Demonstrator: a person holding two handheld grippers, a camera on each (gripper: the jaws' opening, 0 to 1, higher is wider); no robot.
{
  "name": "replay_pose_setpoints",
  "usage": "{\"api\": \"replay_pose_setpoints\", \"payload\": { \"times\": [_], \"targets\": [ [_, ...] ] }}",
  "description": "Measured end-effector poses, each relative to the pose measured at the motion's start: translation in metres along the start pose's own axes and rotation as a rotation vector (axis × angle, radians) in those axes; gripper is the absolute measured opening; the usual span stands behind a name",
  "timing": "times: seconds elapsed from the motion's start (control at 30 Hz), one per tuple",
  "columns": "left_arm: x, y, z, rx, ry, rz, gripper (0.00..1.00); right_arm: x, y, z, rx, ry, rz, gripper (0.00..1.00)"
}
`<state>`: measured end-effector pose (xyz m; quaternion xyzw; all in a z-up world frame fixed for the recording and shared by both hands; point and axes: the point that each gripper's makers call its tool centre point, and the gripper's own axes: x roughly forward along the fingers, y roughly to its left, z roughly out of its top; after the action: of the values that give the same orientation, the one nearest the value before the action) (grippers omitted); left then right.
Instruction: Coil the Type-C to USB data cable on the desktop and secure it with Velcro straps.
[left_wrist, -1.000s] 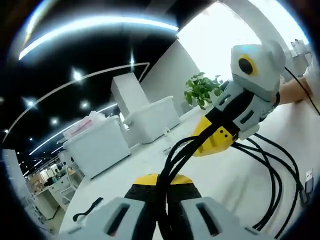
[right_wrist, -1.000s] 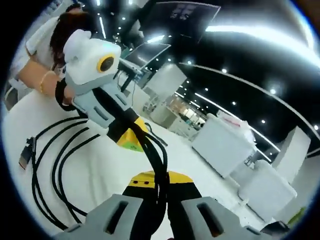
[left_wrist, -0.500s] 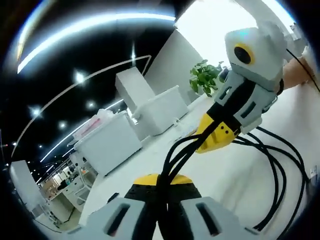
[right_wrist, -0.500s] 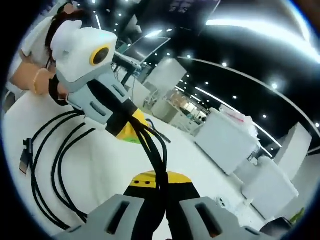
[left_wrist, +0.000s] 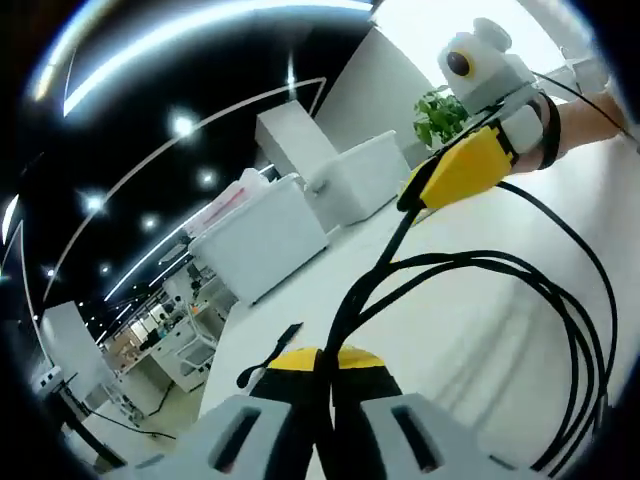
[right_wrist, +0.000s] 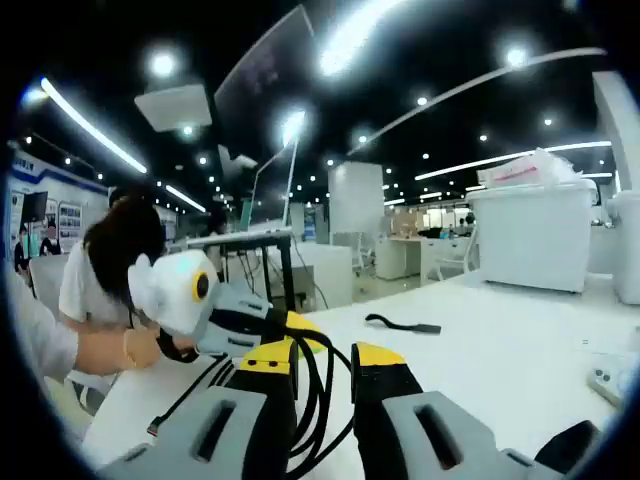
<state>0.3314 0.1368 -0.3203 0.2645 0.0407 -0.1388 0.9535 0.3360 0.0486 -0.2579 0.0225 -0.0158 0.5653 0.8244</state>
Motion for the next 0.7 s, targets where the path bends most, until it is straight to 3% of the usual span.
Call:
{"api": "replay_pose_setpoints", "payload": {
  "times": [0.07,0.13,0.2,0.3,0.4,0.5,0.57,0.7],
  "targets": [
    [-0.005,0.007,-0.006,-0.014,0.003,-0.009,0.05,0.017,-0.019,-0.001,-0.129,0.026,-0.06,0.16],
    [-0.008,0.007,-0.007,-0.036,0.001,-0.016,0.05,0.043,-0.024,-0.008,-0.157,0.051,-0.053,0.16],
    [-0.008,0.004,-0.003,-0.068,-0.017,-0.031,0.05,0.075,-0.029,-0.023,-0.276,0.107,-0.053,0.19],
    [-0.006,0.002,-0.01,-0.062,0.009,-0.03,0.05,0.122,-0.033,-0.049,-0.46,0.175,-0.045,0.19],
    [-0.004,0.002,-0.019,-0.073,0.04,-0.028,0.05,0.164,-0.045,-0.075,-0.572,0.247,-0.039,0.19],
    [-0.004,0.007,-0.021,-0.085,0.049,-0.011,0.05,0.19,-0.052,-0.089,-0.709,0.29,-0.044,0.19],
    [-0.006,0.008,-0.021,-0.098,0.042,-0.002,0.05,0.201,-0.044,-0.1,-0.785,0.318,-0.009,0.19],
    [-0.006,0.005,-0.023,-0.101,0.057,0.001,0.05,0.22,-0.048,-0.111,-0.898,0.374,0.008,0.16]
  ]
}}
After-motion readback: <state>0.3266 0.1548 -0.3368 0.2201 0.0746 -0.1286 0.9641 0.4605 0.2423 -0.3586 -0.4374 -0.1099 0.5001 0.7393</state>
